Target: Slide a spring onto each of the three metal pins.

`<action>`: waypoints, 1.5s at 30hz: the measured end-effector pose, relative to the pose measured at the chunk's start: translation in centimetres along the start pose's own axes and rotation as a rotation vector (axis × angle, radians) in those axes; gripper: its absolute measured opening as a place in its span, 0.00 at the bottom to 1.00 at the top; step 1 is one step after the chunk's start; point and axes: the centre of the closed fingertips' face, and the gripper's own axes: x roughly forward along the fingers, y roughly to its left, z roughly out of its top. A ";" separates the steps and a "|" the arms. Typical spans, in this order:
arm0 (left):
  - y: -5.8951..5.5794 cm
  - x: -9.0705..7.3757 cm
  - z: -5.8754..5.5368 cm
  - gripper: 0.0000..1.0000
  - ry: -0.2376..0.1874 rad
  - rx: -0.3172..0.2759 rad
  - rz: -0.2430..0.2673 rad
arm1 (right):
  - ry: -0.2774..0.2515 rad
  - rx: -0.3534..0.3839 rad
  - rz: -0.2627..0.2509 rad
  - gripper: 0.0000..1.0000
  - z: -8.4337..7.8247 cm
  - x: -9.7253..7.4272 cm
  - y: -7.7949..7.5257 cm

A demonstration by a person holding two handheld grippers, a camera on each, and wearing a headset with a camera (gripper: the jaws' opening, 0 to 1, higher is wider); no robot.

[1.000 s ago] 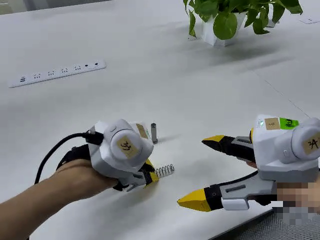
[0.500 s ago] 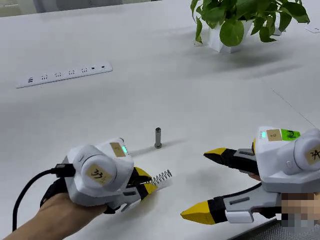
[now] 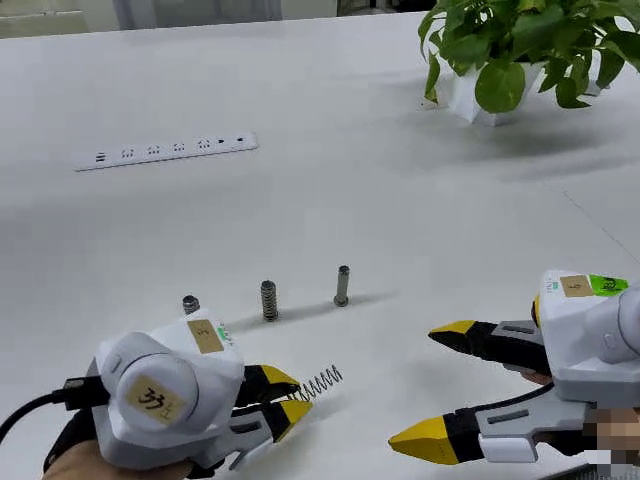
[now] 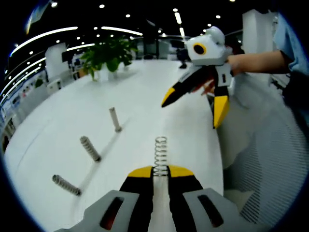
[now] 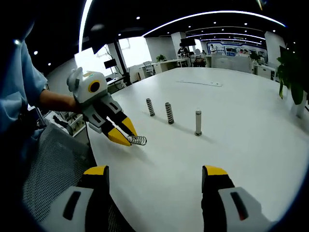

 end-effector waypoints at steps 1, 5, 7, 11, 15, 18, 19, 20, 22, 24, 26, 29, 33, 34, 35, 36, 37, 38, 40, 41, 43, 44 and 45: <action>0.0 -0.2 0.0 0.10 -0.003 0.007 0.002 | 0.007 -0.005 0.012 0.78 0.2 0.2 0.2; 0.0 -0.9 0.3 0.10 -0.027 0.013 0.012 | 0.035 -0.055 0.082 0.72 1.5 0.8 1.2; -0.1 -1.1 0.4 0.10 -0.036 0.017 0.004 | 0.049 -0.076 0.116 0.68 2.1 1.0 1.6; -0.4 -1.2 0.4 0.10 -0.043 0.041 -0.007 | 0.089 -0.107 0.169 0.56 2.4 1.5 2.3; -0.8 -1.2 0.3 0.10 -0.044 0.053 -0.025 | 0.109 -0.130 0.222 0.49 2.7 1.7 3.5; -1.1 -1.3 0.2 0.10 -0.041 0.067 -0.037 | 0.121 -0.138 0.248 0.43 2.5 1.8 4.0; -1.2 -1.3 0.3 0.10 -0.041 0.076 -0.043 | 0.127 -0.139 0.256 0.42 2.4 1.9 4.1; -1.3 -1.3 0.3 0.10 -0.040 0.080 -0.045 | 0.134 -0.143 0.260 0.40 2.3 2.0 4.2; -1.4 -1.2 0.3 0.10 -0.039 0.092 -0.052 | 0.138 -0.150 0.271 0.36 2.1 2.1 4.0; -1.7 -1.2 0.5 0.10 -0.043 0.099 -0.063 | 0.136 -0.146 0.289 0.34 2.2 2.2 4.4; -1.9 -1.2 0.6 0.10 -0.047 0.105 -0.070 | 0.135 -0.142 0.302 0.33 2.3 2.3 4.6; -2.1 -1.0 0.8 0.10 -0.051 0.115 -0.079 | 0.130 -0.147 0.325 0.29 2.4 2.4 4.8; -2.3 -1.0 1.2 0.10 -0.063 0.132 -0.090 | 0.140 -0.150 0.345 0.24 2.2 2.4 5.1; -2.4 -1.0 1.2 0.10 -0.067 0.133 -0.095 | 0.142 -0.150 0.351 0.23 2.1 2.4 5.1; -2.5 -0.9 1.3 0.10 -0.070 0.136 -0.098 | 0.142 -0.148 0.352 0.22 2.1 2.4 5.0; -2.5 -0.9 1.3 0.10 -0.070 0.140 -0.100 | 0.142 -0.145 0.353 0.21 2.0 2.4 5.0; -2.6 -0.9 1.4 0.10 -0.070 0.147 -0.104 | 0.142 -0.144 0.354 0.21 2.0 2.4 4.9; -2.7 -0.9 1.4 0.10 -0.072 0.150 -0.106 | 0.141 -0.143 0.356 0.20 2.1 2.4 4.9; -2.8 -0.9 1.5 0.10 -0.075 0.153 -0.113 | 0.139 -0.141 0.360 0.19 2.1 2.4 5.0; -2.8 -0.9 1.6 0.10 -0.076 0.155 -0.113 | 0.139 -0.139 0.364 0.17 2.1 2.4 5.1; -2.9 -0.8 1.6 0.10 -0.078 0.159 -0.118 | 0.139 -0.137 0.368 0.15 2.1 2.4 5.1; -2.8 -0.9 1.7 0.10 -0.079 0.159 -0.118 | 0.140 -0.135 0.370 0.15 2.1 2.3 5.2; -2.8 -0.9 1.7 0.10 -0.081 0.160 -0.118 | 0.143 -0.134 0.372 0.14 2.1 2.3 5.2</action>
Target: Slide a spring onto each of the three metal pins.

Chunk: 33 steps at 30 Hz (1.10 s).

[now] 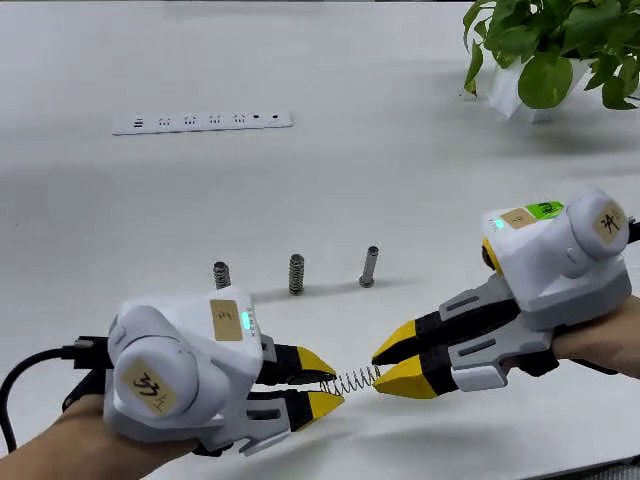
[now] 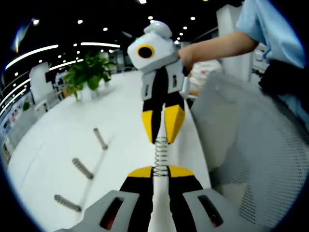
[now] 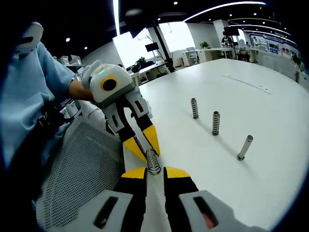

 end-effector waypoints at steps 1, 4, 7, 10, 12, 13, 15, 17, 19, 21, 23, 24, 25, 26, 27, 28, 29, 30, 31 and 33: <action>0.0 0.0 0.0 0.10 -0.002 0.000 -0.001 | 0.001 -0.001 0.000 0.14 0.0 0.0 0.0; 0.1 0.0 0.1 0.10 -0.004 0.003 -0.003 | 0.003 -0.003 0.005 0.12 -0.1 0.0 0.1; 0.1 0.0 0.1 0.10 -0.003 0.002 -0.004 | 0.002 -0.001 0.004 0.12 -0.1 0.0 0.1; 0.2 0.1 0.1 0.10 0.000 0.000 -0.004 | 0.006 -0.011 -0.001 0.12 -0.1 0.0 0.1; 0.1 0.1 0.1 0.10 0.003 0.000 -0.004 | 0.008 -0.022 -0.005 0.12 0.0 0.0 0.2; 0.1 0.1 0.1 0.10 0.006 -0.003 -0.003 | 0.009 -0.024 -0.007 0.12 0.1 0.0 0.2; 0.1 0.1 0.1 0.10 0.011 -0.006 0.002 | 0.011 -0.040 -0.020 0.12 0.2 0.0 0.3; 0.1 0.1 0.1 0.10 0.013 -0.009 0.005 | 0.014 -0.058 -0.030 0.12 0.4 0.0 0.4; 0.0 0.1 0.1 0.10 0.015 -0.014 0.004 | 0.017 -0.066 -0.034 0.12 0.5 -0.1 0.6; 0.0 0.1 0.1 0.10 0.017 -0.016 0.004 | 0.022 -0.076 -0.041 0.12 0.6 0.0 0.7; -0.1 0.2 0.0 0.10 0.024 -0.018 0.002 | 0.030 -0.097 -0.047 0.12 0.7 -0.1 0.6; -0.1 0.3 0.0 0.10 0.028 -0.021 0.000 | 0.033 -0.105 -0.050 0.12 0.8 -0.1 0.7; -0.1 0.3 0.0 0.10 0.030 -0.023 -0.001 | 0.037 -0.111 -0.052 0.12 0.9 -0.1 0.7; -0.1 0.4 0.0 0.10 0.031 -0.024 0.000 | 0.043 -0.119 -0.057 0.12 1.0 -0.1 0.8; -0.1 0.5 0.0 0.10 0.034 -0.029 0.000 | 0.055 -0.126 -0.066 0.12 1.0 -0.1 0.9; -0.1 0.5 0.0 0.10 0.037 -0.032 0.000 | 0.063 -0.138 -0.071 0.12 1.1 -0.1 0.9; -0.1 0.6 0.0 0.10 0.038 -0.033 0.000 | 0.067 -0.156 -0.077 0.12 1.3 -0.1 1.0; -0.1 0.7 0.0 0.10 0.039 -0.034 -0.001 | 0.068 -0.162 -0.079 0.12 1.4 0.0 1.1; -0.2 0.8 0.0 0.10 0.040 -0.036 -0.005 | 0.073 -0.167 -0.080 0.12 1.5 0.0 1.2; -0.3 0.9 0.1 0.10 0.042 -0.036 -0.008 | 0.085 -0.184 -0.082 0.12 1.6 0.0 1.2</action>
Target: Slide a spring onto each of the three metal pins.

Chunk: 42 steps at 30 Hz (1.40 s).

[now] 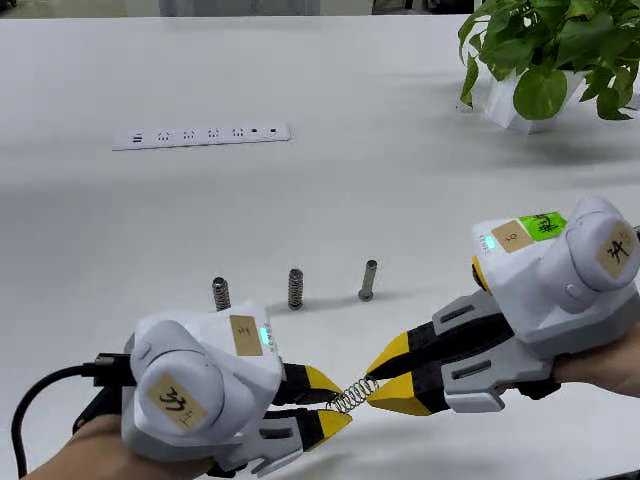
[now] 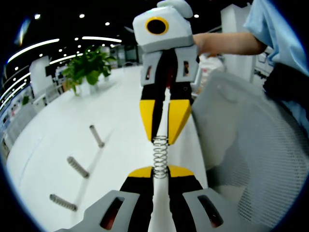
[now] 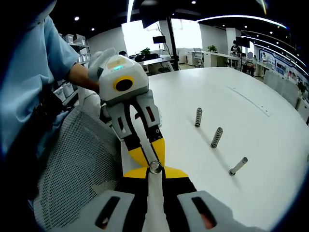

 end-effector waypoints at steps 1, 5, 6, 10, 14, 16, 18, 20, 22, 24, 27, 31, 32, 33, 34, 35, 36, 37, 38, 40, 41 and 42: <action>0.0 0.1 0.0 0.10 0.002 -0.001 -0.003 | 0.007 -0.010 -0.002 0.12 0.0 0.0 0.0; 0.0 0.2 0.0 0.09 0.004 -0.001 -0.006 | 0.017 -0.023 0.000 0.12 0.1 0.0 0.0; 0.0 0.2 0.0 0.09 0.004 -0.003 -0.006 | 0.022 -0.030 -0.001 0.12 0.1 0.0 -0.1; 0.0 0.3 0.0 0.09 0.003 -0.007 -0.007 | 0.032 -0.047 0.001 0.12 0.3 0.1 0.0; 0.1 0.3 -0.1 0.09 0.003 -0.014 -0.004 | 0.043 -0.056 0.001 0.12 0.2 0.2 -0.1; 0.0 0.3 -0.1 0.09 -0.001 -0.013 -0.004 | 0.047 -0.061 0.003 0.12 0.2 0.2 -0.1; 0.0 0.3 0.0 0.09 -0.006 -0.013 0.000 | 0.049 -0.079 0.001 0.13 0.2 0.1 -0.1; 0.0 0.3 0.0 0.09 -0.007 -0.013 -0.002 | 0.053 -0.084 -0.006 0.22 0.2 0.0 -0.2; -0.1 0.4 0.0 0.09 -0.005 -0.011 -0.005 | 0.081 -0.134 -0.013 0.26 0.2 -0.2 -0.5; -0.1 0.5 0.0 0.09 -0.004 -0.010 -0.008 | 0.110 -0.171 -0.003 0.26 0.2 -0.1 -0.4; -0.3 0.8 0.0 0.09 -0.001 -0.009 -0.014 | 0.174 -0.212 0.032 0.26 -0.4 0.1 -0.2; -0.5 1.0 0.1 0.09 -0.001 -0.010 -0.021 | 0.220 -0.253 0.078 0.21 -0.6 0.6 0.4; -0.6 1.0 0.2 0.09 -0.002 -0.010 -0.022 | 0.229 -0.257 0.088 0.21 -0.6 0.7 0.6; -0.7 1.1 0.2 0.09 -0.003 -0.011 -0.024 | 0.241 -0.268 0.094 0.20 -0.6 0.9 0.6; -0.7 1.1 0.2 0.09 -0.003 -0.009 -0.025 | 0.256 -0.280 0.101 0.19 -0.8 1.0 0.6; -0.7 1.1 0.3 0.09 -0.003 -0.009 -0.026 | 0.267 -0.291 0.106 0.18 -0.9 1.1 0.6; -0.8 1.2 0.3 0.09 -0.004 -0.009 -0.027 | 0.281 -0.299 0.112 0.17 -1.1 1.2 0.7; -0.8 1.2 0.4 0.09 -0.005 -0.008 -0.027 | 0.286 -0.300 0.116 0.17 -1.2 1.3 0.7; -0.7 1.2 0.4 0.09 -0.007 -0.009 -0.027 | 0.298 -0.303 0.121 0.17 -1.4 1.4 0.7; -0.7 1.1 0.5 0.09 -0.010 -0.008 -0.025 | 0.306 -0.308 0.126 0.16 -1.5 1.5 0.7; -0.6 1.1 0.6 0.09 -0.011 -0.009 -0.025 | 0.308 -0.308 0.132 0.16 -1.6 1.5 0.8; -0.6 1.1 0.6 0.09 -0.012 -0.008 -0.024 | 0.308 -0.307 0.134 0.16 -1.6 1.5 0.8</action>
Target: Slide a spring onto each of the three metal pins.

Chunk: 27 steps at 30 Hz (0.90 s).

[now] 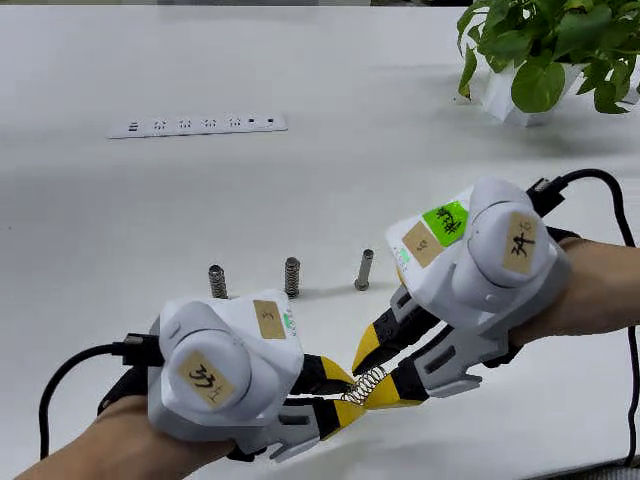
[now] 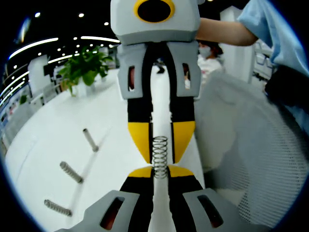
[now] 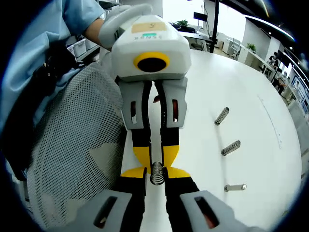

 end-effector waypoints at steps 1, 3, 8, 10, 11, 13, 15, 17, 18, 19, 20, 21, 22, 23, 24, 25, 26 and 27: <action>0.0 0.0 0.0 0.09 0.000 0.001 -0.001 | 0.001 0.000 0.001 0.16 0.0 0.0 0.0; 0.0 0.0 0.1 0.09 -0.001 0.005 -0.003 | 0.004 -0.002 0.001 0.15 0.0 0.1 0.0; -0.2 0.1 0.2 0.09 -0.001 0.015 -0.008 | 0.012 -0.007 0.009 0.14 -0.1 0.1 0.1; -0.3 0.1 0.3 0.09 -0.004 0.019 -0.010 | 0.015 -0.007 0.011 0.14 -0.2 0.0 0.1; -0.3 0.1 0.3 0.09 -0.004 0.022 -0.011 | 0.015 -0.007 0.012 0.13 -0.2 0.0 0.1; -0.3 0.1 0.4 0.09 -0.005 0.024 -0.012 | 0.017 -0.008 0.014 0.13 -0.2 -0.1 0.1; -0.4 0.1 0.5 0.09 -0.007 0.029 -0.014 | 0.021 -0.009 0.020 0.13 -0.3 -0.1 0.2; -0.4 0.1 0.5 0.09 -0.010 0.032 -0.014 | 0.024 -0.012 0.021 0.13 -0.3 -0.2 0.2; -0.4 0.1 0.5 0.10 -0.010 0.033 -0.014 | 0.026 -0.008 0.022 0.13 -0.3 -0.2 0.2; -0.4 0.2 0.5 0.10 -0.010 0.039 -0.008 | 0.029 -0.003 0.021 0.13 -0.3 -0.2 0.2; -0.4 0.2 0.5 0.10 -0.009 0.044 -0.005 | 0.031 -0.001 0.021 0.12 -0.3 -0.2 0.1; -0.4 0.2 0.5 0.10 -0.008 0.042 -0.005 | 0.033 0.000 0.022 0.12 -0.4 -0.2 0.1; -0.4 0.2 0.5 0.10 -0.007 0.037 -0.006 | 0.033 0.003 0.023 0.12 -0.4 -0.2 0.2; -0.5 0.2 0.4 0.10 -0.008 0.038 -0.005 | 0.033 0.006 0.024 0.12 -0.4 -0.1 0.2; -0.5 0.2 0.4 0.10 -0.009 0.040 -0.005 | 0.032 0.009 0.024 0.12 -0.4 -0.1 0.2; -0.5 0.2 0.4 0.10 -0.010 0.039 -0.004 | 0.031 0.010 0.024 0.12 -0.4 -0.1 0.2; -0.5 0.2 0.4 0.10 -0.012 0.038 -0.002 | 0.030 0.012 0.024 0.12 -0.4 -0.1 0.2; -0.4 0.2 0.4 0.10 -0.014 0.035 0.001 | 0.028 0.014 0.022 0.12 -0.3 -0.1 0.2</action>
